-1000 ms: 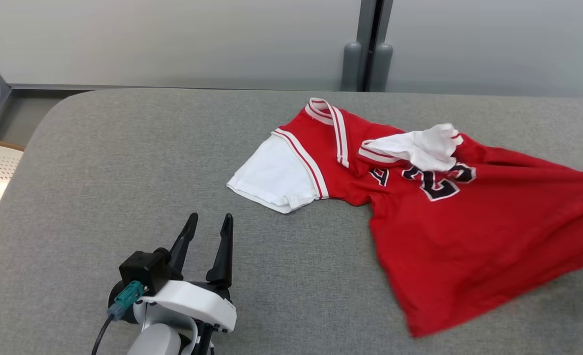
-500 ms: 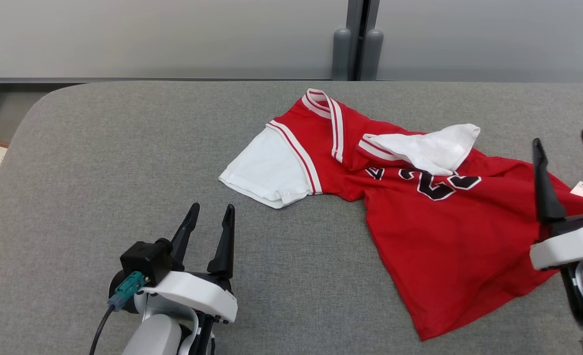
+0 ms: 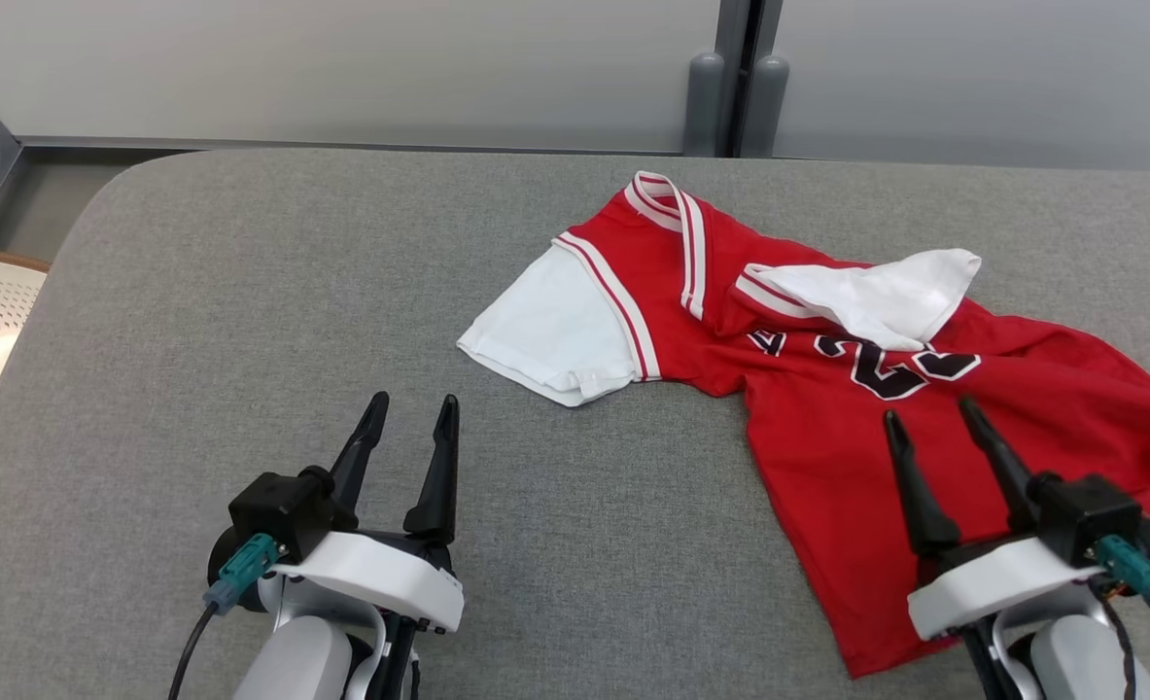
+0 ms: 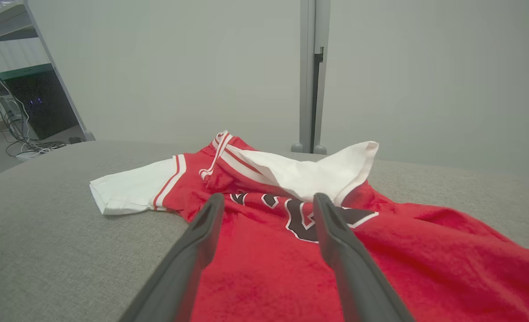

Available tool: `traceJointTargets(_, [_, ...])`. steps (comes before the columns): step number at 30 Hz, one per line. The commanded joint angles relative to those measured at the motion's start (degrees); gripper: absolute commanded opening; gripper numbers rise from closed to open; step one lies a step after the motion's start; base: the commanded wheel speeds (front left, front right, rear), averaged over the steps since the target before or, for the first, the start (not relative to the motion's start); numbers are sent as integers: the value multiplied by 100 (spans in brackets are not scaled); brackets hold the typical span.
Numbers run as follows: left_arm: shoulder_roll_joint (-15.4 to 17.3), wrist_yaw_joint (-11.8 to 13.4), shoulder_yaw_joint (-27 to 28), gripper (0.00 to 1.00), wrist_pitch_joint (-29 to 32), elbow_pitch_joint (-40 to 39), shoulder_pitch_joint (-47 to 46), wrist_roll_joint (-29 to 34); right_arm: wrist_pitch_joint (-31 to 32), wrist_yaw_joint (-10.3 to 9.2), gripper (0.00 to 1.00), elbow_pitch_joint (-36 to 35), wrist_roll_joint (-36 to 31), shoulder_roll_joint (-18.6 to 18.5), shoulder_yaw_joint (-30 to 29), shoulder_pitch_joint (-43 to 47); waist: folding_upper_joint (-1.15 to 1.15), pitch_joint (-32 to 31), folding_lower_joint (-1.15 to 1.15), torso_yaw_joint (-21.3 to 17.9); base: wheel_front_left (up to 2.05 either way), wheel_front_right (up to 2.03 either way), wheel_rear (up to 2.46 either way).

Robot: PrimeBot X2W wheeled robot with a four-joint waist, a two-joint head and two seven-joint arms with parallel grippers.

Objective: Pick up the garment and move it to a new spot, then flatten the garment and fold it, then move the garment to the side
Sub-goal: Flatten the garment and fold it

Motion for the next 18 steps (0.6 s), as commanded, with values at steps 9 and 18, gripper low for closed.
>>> traceJointTargets(9, [23,-5,-129,100,-10,-40,-86,-77,219,-10,100,678,112,-157,-753,-1142,0,323,0,278,0,0,0])
traceJointTargets(18, [23,66,-366,100,-11,-26,-285,-174,873,-7,100,1617,373,-346,-1537,-2092,0,728,0,631,0,0,0])
